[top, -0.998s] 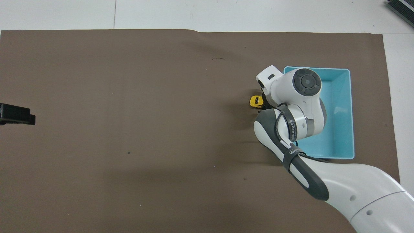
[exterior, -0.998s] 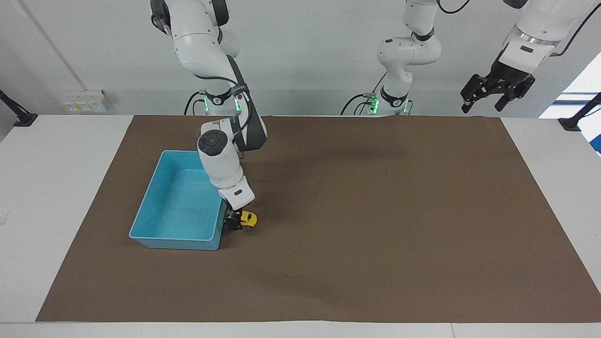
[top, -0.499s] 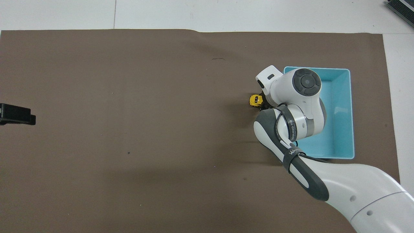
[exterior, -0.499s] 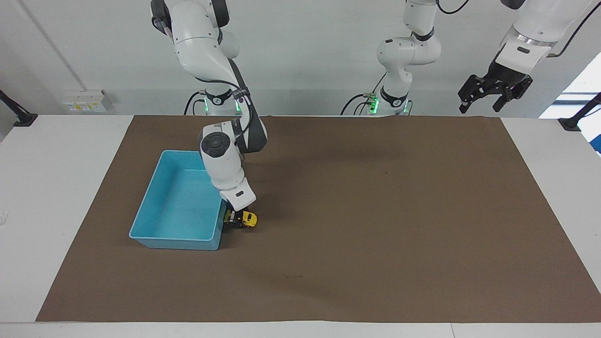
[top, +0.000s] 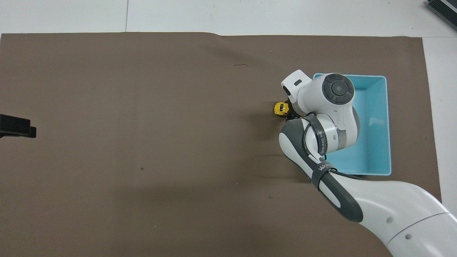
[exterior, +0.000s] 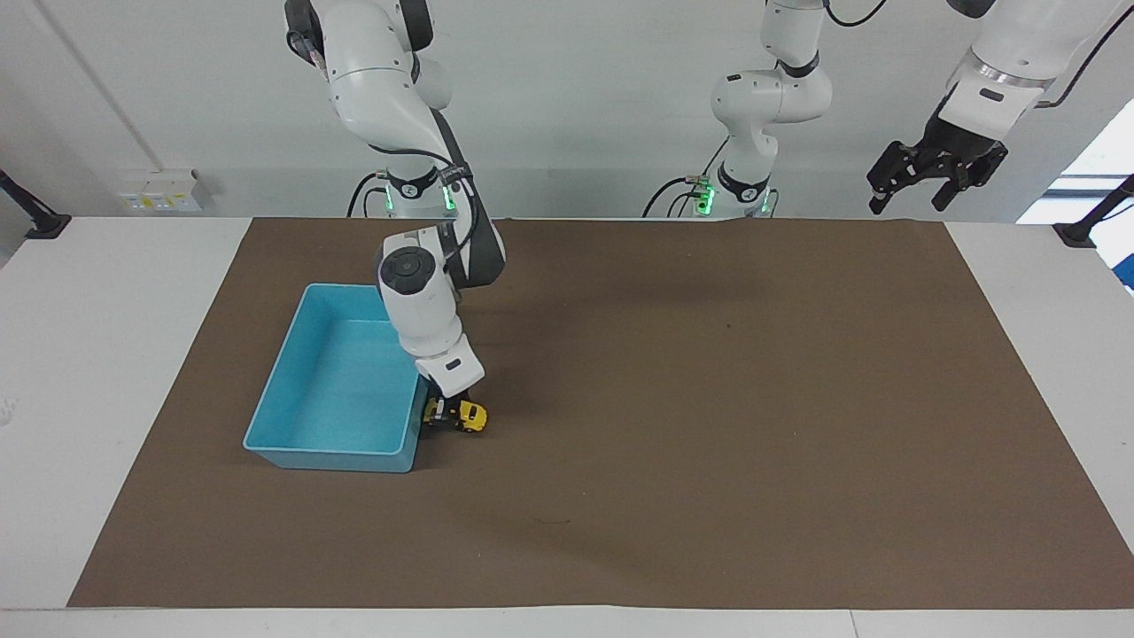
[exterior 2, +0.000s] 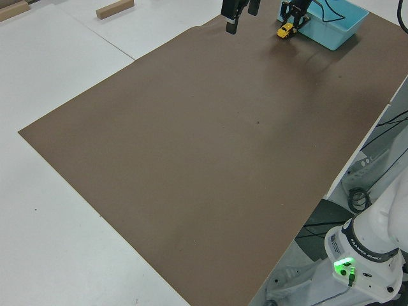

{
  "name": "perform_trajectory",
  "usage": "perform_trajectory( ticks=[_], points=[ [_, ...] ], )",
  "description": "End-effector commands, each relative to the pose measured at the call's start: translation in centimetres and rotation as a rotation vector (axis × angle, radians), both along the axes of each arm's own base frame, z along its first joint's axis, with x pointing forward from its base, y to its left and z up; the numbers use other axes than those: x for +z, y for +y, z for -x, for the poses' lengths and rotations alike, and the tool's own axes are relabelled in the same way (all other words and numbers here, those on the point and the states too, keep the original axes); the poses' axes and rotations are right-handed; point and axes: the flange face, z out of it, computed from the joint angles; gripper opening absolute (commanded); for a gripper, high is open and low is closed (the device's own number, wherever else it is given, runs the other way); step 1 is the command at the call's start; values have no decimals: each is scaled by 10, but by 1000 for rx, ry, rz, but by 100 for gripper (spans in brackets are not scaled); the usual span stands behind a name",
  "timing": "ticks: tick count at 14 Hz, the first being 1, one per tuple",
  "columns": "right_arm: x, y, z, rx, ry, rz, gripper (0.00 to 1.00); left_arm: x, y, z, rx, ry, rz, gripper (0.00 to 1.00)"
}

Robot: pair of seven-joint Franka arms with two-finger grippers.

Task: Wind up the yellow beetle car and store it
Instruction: 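Close the right gripper around the yellow car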

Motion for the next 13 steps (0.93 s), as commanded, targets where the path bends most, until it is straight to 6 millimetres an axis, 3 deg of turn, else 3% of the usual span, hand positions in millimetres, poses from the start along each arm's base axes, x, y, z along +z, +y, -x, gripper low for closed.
perform_trajectory(
  ticks=[1, 3, 7, 13],
  points=[
    [18, 8, -6, 5, 4, -3, 29, 2, 2, 0, 1, 6, 10, 100],
    [29, 16, -6, -6, 8, -8, 29, 2, 2, 0, 1, 6, 10, 100],
    [70, 27, -9, -3, 27, -26, 29, 2, 2, 0, 1, 6, 10, 100],
    [121, 10, 1, -27, 49, -37, 29, 2, 2, 0, 1, 6, 10, 100]
  ],
)
